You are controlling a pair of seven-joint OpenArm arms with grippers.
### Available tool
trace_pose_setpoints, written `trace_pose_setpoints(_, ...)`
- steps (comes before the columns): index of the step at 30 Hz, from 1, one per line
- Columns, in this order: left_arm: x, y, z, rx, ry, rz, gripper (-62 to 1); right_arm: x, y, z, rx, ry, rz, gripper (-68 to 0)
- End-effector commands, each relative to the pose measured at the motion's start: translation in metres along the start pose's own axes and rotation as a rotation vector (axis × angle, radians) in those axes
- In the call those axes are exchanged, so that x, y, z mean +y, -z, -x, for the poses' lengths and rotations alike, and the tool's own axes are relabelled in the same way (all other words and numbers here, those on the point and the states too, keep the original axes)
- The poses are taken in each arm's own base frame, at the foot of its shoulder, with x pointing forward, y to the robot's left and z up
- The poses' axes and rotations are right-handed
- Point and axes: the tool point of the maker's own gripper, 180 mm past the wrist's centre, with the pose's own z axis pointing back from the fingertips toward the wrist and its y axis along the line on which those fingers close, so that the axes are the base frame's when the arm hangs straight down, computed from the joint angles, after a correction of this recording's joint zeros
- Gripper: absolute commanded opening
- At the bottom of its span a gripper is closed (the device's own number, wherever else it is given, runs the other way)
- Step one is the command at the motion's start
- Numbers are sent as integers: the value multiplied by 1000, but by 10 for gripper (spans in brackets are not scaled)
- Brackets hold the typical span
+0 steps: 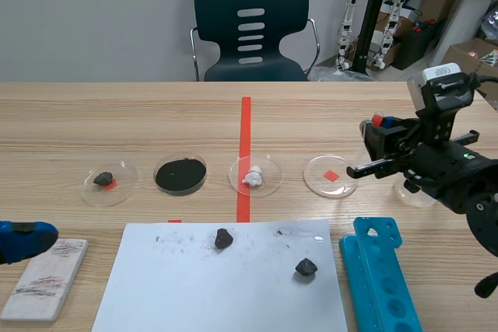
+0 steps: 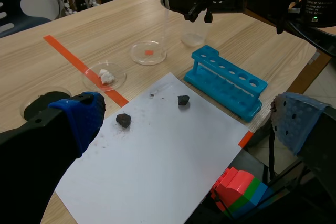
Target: Draw acid from the petri dish
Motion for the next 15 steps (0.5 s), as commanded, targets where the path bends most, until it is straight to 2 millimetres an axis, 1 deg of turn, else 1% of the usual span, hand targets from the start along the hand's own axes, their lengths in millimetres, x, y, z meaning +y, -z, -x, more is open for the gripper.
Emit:
trace_pose_setpoints(1,-2,0,-5,-19,-8,4,14,-4,2,-12,-37,-4,4,-564)
trace_pose_setpoints(15,-2,0,-5,-19,-8,4,14,-5,2,-13,-45,-6,4,-564)
